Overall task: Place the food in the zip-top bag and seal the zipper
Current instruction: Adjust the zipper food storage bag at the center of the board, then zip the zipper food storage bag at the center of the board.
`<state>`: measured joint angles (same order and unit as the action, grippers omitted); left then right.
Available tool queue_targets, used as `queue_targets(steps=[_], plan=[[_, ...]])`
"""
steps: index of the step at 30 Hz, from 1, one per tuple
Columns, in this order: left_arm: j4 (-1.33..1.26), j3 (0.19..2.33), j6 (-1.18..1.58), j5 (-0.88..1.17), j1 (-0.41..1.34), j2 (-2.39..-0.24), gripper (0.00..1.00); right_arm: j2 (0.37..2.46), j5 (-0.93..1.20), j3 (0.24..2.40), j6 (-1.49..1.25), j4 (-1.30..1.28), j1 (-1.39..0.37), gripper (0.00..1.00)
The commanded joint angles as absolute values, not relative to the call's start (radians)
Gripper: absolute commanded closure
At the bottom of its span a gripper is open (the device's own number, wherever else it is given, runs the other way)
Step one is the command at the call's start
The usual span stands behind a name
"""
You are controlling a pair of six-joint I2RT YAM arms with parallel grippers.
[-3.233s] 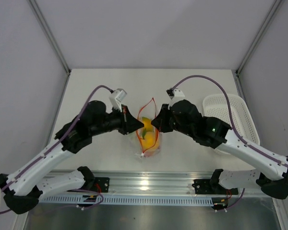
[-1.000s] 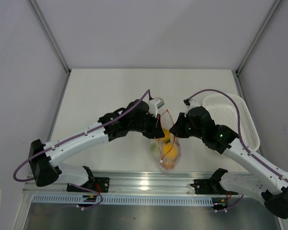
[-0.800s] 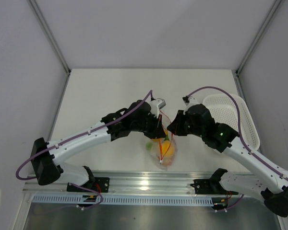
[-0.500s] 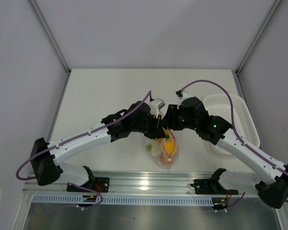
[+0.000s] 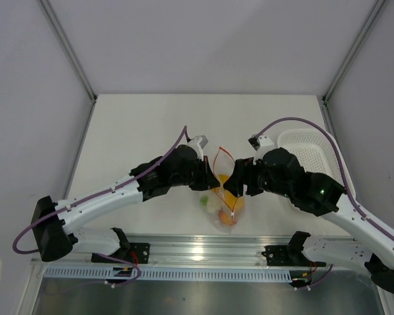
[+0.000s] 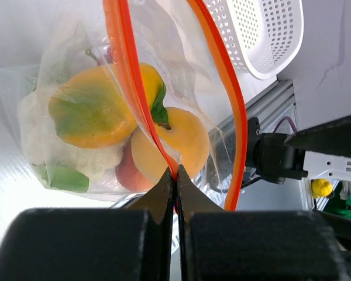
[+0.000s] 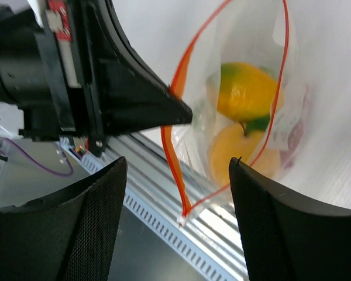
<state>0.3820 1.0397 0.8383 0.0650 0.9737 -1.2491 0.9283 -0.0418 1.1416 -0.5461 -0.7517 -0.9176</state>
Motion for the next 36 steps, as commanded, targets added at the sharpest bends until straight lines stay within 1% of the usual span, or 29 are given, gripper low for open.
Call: queue_targets(steps=[1,4,6,11,14,22,24,28,33,34,36], plan=[[0.377,1.072,0.884,0.034,0.969,-1.241,0.99,0.936,-0.132,1.205,-0.566,-0.883,-0.969,0.27],[0.376,1.075,0.887,0.032,0.969,-1.238,0.99,0.959,-0.195,1.253,-0.597,-0.963,-1.028,0.26],[0.379,1.077,0.882,0.028,0.969,-1.238,0.99,0.968,-0.222,1.266,-0.618,-1.0,-1.052,0.27],[0.426,1.109,0.877,0.015,0.969,-1.247,0.99,0.999,-0.216,1.253,-0.678,-1.058,-1.094,0.42],[0.425,1.111,0.876,0.018,0.969,-1.247,0.99,1.02,-0.205,1.232,-0.707,-1.046,-1.135,0.47],[0.396,1.088,0.893,0.037,0.973,-1.243,0.99,1.08,-0.291,1.183,-0.772,-1.017,-1.256,0.53],[0.4,1.086,0.897,0.037,0.973,-1.247,0.99,1.1,-0.327,1.184,-0.793,-1.029,-1.272,0.57],[0.373,1.068,0.916,0.049,0.973,-1.252,1.0,1.12,-0.423,1.183,-0.851,-1.068,-1.325,0.6],[0.376,1.062,0.914,0.061,0.973,-1.253,0.99,1.152,-0.488,1.178,-0.873,-1.077,-1.341,0.63],[0.362,1.057,0.911,0.064,0.973,-1.246,0.99,1.155,-0.5,1.175,-0.871,-1.075,-1.341,0.65],[0.373,1.049,0.907,0.058,0.973,-1.241,0.99,1.164,-0.537,1.173,-0.874,-1.074,-1.342,0.74]])
